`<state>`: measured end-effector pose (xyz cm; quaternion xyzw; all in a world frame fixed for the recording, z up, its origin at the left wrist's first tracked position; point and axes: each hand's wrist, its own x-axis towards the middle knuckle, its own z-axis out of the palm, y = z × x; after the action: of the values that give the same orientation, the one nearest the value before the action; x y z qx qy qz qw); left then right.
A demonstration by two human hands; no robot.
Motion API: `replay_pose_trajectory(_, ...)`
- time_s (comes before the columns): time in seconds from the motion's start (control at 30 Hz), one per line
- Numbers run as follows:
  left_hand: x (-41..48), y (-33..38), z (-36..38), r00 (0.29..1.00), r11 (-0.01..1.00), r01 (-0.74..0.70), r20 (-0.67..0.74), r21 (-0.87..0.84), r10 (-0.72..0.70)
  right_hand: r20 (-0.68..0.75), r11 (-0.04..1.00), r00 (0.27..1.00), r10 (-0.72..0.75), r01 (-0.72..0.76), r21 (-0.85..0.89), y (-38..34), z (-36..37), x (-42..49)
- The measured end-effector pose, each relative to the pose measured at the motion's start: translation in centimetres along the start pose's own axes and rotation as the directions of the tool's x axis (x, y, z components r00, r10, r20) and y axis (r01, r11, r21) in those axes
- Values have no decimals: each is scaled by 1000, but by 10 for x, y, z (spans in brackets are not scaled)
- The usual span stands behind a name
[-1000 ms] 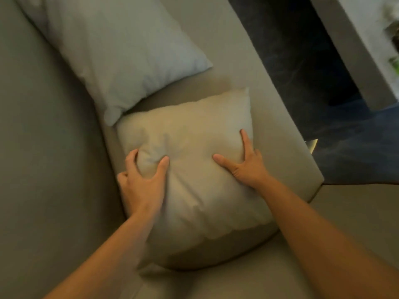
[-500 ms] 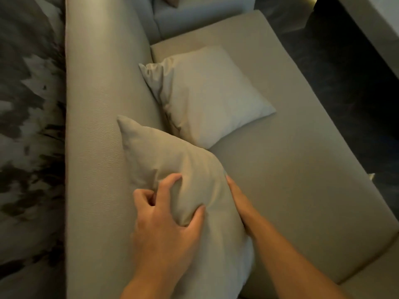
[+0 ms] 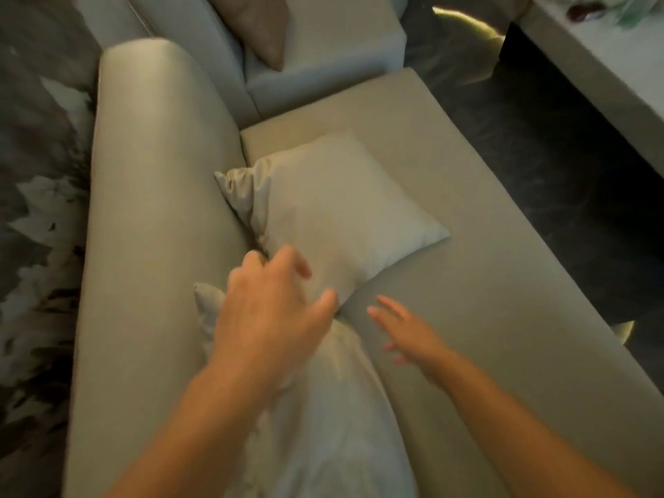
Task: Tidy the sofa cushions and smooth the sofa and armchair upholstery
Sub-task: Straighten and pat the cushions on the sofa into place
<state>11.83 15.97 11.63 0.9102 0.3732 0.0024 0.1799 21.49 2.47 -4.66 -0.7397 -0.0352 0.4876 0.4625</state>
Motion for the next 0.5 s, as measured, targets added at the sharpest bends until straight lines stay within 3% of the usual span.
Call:
replay_pose_trajectory(0.07,71,7,15,950,954,247,237,-170,-203,-155,995,983,-101,102,-4,-38,-21,32)
replay_pose_trajectory(0.17,142,-8,38,673,633,714,543,-300,-502,-310,975,925,-220,205,-81,-83,-41,84)
replay_pose_trajectory(0.2,154,-16,45,594,549,785,603,-288,-533,-326,972,917,-230,198,-128,-91,-44,101)
replay_pose_trajectory(0.27,174,-34,63,518,505,832,646,-228,-561,-308,969,931,-197,137,-207,-97,-45,130)
replay_pose_trajectory(0.33,186,-47,86,533,539,817,624,-205,-571,-263,976,959,-109,52,-212,-91,-38,153)
replay_pose_trajectory(0.5,188,-62,136,741,595,671,417,-441,-526,-321,993,944,-75,40,-114,-67,-20,177)
